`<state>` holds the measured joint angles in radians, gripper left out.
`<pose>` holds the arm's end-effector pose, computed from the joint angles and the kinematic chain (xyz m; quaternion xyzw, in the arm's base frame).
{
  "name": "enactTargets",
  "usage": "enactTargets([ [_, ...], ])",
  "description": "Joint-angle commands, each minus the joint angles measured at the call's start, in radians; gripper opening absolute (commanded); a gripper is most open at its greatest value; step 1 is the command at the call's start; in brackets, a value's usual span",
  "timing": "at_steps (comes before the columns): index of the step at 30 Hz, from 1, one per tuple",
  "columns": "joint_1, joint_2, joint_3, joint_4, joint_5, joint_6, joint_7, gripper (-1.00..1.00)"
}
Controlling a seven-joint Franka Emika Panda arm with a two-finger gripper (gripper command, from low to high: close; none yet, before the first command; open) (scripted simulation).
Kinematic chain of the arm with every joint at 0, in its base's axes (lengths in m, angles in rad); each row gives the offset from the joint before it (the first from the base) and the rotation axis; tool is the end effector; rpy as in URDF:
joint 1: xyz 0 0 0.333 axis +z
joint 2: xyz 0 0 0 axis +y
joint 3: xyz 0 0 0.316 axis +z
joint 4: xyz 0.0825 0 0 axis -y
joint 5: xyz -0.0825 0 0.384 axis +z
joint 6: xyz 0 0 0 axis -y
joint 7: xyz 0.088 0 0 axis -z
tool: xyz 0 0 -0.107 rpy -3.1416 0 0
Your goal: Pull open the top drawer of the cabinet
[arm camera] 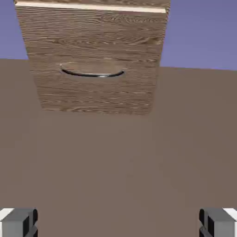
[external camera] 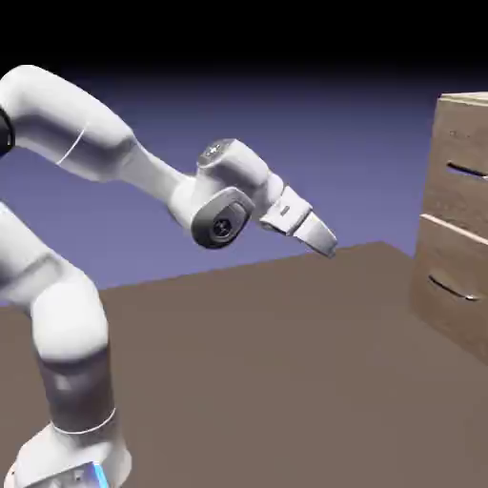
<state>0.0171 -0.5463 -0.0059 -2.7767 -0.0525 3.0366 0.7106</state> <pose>0.3983 0.0084 0.4651 -0.8717 0.2937 -0.3709 0.1280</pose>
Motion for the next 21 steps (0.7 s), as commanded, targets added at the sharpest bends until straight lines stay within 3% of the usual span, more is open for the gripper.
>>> enactTargets([
  [1, 0.004, 0.02, -0.005, 0.028, -0.044, 0.0, -0.025, 0.0],
  [21, 0.09, 0.412, -0.104, 0.579, -0.913, -0.007, -0.53, 0.0],
])
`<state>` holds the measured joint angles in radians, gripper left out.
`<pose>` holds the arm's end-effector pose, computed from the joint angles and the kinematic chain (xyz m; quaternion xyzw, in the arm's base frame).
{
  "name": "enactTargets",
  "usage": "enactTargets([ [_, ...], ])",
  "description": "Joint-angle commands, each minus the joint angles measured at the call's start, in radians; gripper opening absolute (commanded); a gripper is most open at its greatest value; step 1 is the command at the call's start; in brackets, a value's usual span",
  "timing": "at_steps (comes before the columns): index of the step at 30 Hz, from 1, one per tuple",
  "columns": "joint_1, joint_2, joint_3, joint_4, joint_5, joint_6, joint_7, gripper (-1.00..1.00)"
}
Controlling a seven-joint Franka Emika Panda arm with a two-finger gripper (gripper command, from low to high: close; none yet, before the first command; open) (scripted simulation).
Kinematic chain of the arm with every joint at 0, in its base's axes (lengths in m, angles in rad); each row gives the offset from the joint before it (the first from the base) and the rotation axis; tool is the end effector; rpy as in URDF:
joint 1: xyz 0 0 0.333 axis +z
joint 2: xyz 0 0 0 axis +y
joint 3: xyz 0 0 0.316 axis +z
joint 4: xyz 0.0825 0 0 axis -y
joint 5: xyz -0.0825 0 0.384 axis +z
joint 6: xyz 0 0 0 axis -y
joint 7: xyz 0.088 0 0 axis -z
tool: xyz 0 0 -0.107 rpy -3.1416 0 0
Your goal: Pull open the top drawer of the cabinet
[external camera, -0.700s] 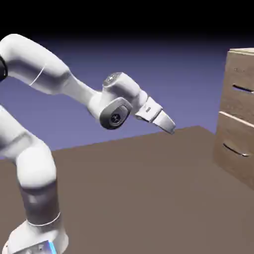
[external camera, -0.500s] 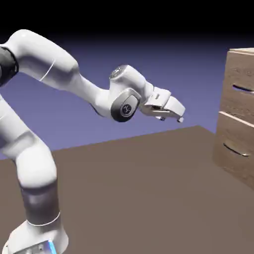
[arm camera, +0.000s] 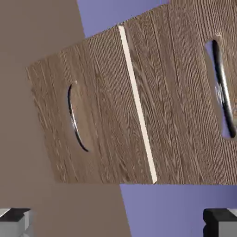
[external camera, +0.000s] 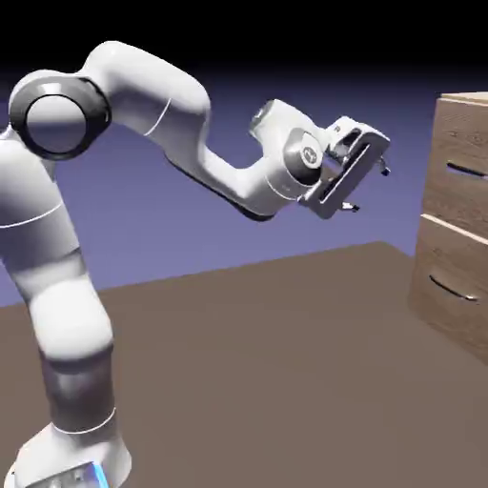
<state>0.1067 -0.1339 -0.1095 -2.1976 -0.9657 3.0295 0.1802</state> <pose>0.5398 0.0582 0.5315 0.8179 0.3086 0.4348 0.2165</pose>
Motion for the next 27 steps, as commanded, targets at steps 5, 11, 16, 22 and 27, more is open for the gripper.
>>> enactTargets([
  [5, 0.021, 0.098, -0.025, 0.138, -0.218, -0.002, -0.126, 0.0],
  [11, 0.047, 0.216, -0.054, 0.303, -0.478, -0.004, -0.278, 0.0],
  [16, 0.068, 0.314, -0.079, 0.441, -0.696, -0.005, -0.404, 0.0],
  [22, 0.094, 0.432, -0.108, 0.607, -0.957, -0.007, -0.556, 0.0],
  [27, 0.115, 0.53, -0.133, 0.745, -1.174, -0.009, -0.682, 0.0],
])
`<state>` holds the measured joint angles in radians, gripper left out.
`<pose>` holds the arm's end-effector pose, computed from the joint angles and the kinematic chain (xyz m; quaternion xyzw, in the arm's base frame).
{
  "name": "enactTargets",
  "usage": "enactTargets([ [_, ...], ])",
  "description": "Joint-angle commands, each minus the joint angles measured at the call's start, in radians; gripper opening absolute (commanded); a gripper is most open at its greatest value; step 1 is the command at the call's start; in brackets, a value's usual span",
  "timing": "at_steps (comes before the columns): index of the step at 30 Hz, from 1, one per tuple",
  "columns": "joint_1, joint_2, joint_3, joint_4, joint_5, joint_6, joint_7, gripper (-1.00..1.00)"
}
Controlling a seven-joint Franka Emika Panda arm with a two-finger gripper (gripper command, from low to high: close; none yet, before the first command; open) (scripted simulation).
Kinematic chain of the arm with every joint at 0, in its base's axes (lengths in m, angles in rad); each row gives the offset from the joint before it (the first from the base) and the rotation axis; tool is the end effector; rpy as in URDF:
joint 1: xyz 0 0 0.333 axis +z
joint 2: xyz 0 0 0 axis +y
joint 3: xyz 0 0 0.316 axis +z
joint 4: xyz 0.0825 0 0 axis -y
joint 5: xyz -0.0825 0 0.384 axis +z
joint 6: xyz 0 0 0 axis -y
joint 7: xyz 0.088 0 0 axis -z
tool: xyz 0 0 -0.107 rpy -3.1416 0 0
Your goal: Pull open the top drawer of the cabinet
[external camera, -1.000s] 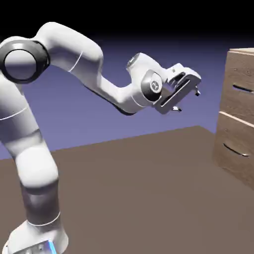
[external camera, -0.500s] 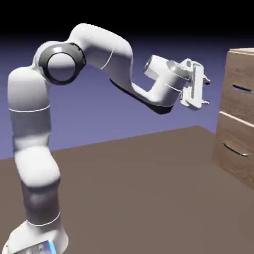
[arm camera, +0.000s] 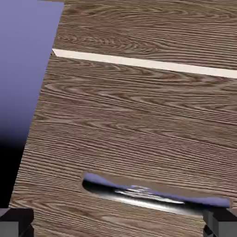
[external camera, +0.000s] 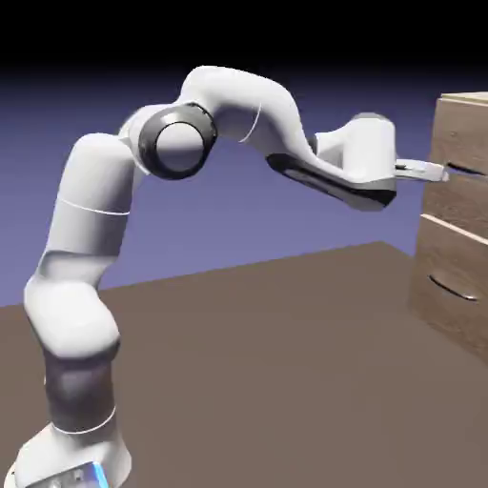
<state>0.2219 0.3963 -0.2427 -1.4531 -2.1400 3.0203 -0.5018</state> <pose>0.6898 0.0763 0.4964 0.1933 0.7467 0.0813 0.6313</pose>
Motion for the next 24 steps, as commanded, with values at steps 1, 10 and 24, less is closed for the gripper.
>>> enactTargets([
  [1, 0.004, 0.02, -0.005, 0.028, -0.044, 0.0, -0.025, 0.0],
  [10, 0.043, 0.196, -0.049, 0.276, -0.435, -0.003, -0.253, 0.0],
  [24, -0.017, 0.403, 0.037, 0.564, -0.459, 0.021, -0.7, 0.0],
])
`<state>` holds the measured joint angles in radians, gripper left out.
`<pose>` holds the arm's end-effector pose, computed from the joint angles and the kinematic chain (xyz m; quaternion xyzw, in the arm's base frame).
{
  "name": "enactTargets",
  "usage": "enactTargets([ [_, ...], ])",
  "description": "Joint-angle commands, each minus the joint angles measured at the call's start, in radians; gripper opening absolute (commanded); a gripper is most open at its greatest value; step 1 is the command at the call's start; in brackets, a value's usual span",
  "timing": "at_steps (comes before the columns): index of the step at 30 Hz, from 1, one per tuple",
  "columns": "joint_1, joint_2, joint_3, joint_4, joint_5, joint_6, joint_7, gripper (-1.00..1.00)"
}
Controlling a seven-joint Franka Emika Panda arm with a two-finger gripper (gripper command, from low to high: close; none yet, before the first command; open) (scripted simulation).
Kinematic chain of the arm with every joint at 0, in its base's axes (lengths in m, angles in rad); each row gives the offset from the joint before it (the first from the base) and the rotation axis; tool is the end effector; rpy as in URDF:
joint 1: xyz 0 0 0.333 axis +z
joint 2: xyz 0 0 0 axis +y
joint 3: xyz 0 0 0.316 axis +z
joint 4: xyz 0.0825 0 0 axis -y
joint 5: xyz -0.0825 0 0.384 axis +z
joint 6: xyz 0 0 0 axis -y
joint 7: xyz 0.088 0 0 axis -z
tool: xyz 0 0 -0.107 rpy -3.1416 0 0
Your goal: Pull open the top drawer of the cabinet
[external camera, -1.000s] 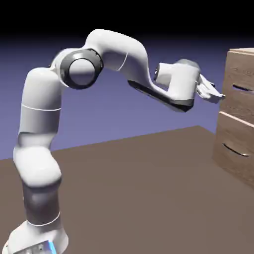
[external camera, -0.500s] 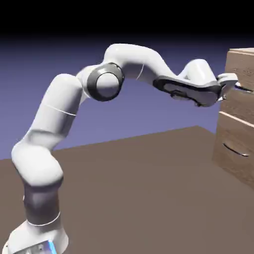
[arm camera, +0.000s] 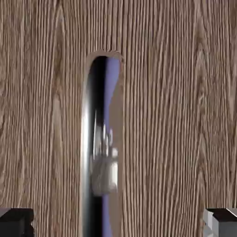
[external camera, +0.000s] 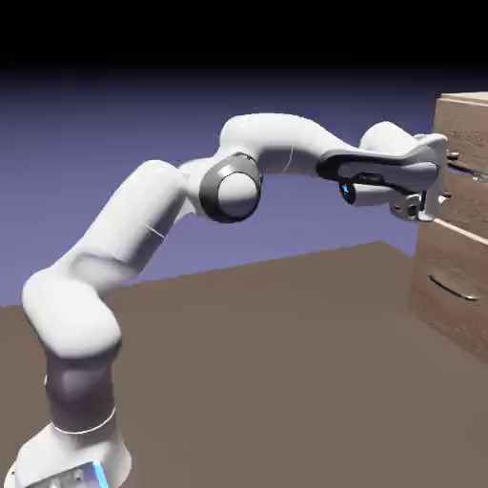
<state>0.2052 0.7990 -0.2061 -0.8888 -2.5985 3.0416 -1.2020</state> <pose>0.7755 0.1051 0.4537 -0.2822 0.6533 -0.2745 0.6467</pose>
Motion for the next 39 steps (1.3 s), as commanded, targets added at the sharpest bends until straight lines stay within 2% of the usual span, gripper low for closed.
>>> enactTargets([
  [1, -0.012, 0.014, 0.016, 0.019, 0.032, 0.004, -0.044, 0.0],
  [21, -0.242, 0.275, 0.33, 0.382, 0.646, 0.077, -0.881, 0.0],
  [22, -0.242, 0.275, 0.33, 0.382, 0.646, 0.077, -0.881, -1.0],
  [32, -0.208, 0.15, 0.27, 0.239, 0.312, 0.056, -0.49, -1.0],
  [39, -0.223, 0.004, 0.333, 0.015, 0.033, -0.028, -0.247, -1.0],
])
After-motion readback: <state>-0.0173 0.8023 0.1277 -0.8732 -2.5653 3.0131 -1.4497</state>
